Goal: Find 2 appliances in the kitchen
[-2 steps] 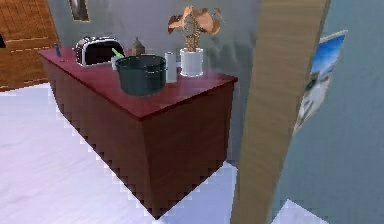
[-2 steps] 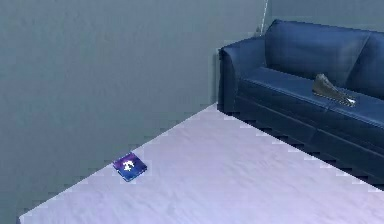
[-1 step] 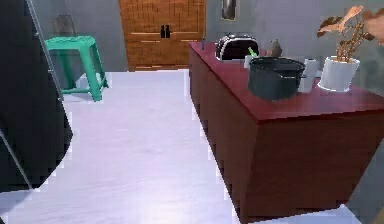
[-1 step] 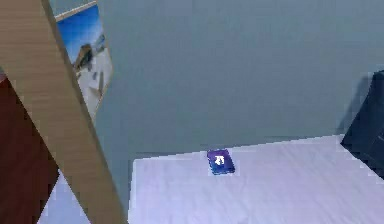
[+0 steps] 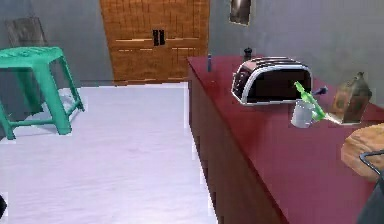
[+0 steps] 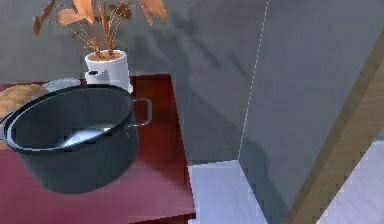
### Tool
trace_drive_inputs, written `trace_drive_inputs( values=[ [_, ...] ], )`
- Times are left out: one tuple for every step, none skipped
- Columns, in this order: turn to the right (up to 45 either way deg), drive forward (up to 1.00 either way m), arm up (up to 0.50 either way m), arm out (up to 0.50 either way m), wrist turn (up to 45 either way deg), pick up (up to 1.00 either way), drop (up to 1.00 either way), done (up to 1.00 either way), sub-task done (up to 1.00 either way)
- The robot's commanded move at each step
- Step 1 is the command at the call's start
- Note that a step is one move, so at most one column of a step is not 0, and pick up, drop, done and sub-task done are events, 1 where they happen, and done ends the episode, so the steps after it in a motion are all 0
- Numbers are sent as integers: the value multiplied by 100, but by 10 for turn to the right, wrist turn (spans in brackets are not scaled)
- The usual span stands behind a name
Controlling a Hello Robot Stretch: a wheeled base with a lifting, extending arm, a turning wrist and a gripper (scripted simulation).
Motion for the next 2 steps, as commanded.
trace_drive_inputs(
  values=[
    [-210,0,0,0,0,0,0,0,0],
    [0,10,0,0,0,0,0,0,0]
  ],
)
